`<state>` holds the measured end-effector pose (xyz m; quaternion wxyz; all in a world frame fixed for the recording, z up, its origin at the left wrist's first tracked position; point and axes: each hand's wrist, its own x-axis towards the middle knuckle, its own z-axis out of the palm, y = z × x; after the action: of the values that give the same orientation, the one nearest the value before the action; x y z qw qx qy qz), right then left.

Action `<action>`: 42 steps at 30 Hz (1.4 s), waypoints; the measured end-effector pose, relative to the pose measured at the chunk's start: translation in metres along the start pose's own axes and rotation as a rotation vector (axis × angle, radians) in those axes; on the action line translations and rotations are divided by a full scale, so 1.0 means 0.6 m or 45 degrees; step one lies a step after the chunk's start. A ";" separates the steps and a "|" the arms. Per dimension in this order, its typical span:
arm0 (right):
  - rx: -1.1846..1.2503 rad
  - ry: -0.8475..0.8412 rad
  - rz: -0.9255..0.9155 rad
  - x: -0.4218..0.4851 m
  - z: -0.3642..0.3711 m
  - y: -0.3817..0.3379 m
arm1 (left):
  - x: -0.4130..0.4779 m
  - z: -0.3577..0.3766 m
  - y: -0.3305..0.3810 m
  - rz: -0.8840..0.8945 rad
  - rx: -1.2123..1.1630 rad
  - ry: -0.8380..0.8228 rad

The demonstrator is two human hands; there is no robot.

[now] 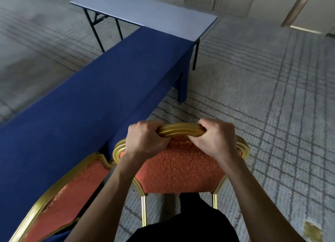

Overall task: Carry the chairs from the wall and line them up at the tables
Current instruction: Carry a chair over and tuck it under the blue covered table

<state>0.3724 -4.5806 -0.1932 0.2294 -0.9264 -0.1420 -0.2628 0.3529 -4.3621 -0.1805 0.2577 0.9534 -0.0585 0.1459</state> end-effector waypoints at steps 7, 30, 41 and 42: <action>0.236 -0.139 -0.149 0.163 0.122 0.088 | 0.131 0.058 -0.037 -0.254 0.188 0.093; 0.664 -0.542 -0.670 0.518 0.494 -0.069 | 0.309 0.017 -0.314 -0.918 0.402 0.341; 0.748 -0.600 -0.886 0.557 0.583 -0.141 | 0.304 0.007 -0.393 -1.005 0.406 0.499; 0.750 -0.608 -0.902 0.555 0.587 -0.138 | 0.301 0.012 -0.391 -0.997 0.407 0.512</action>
<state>0.7624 -4.2864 -0.2466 0.3385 -0.7518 -0.5632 -0.0544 0.5703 -4.1707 -0.2420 0.1495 0.8842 0.3801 0.2267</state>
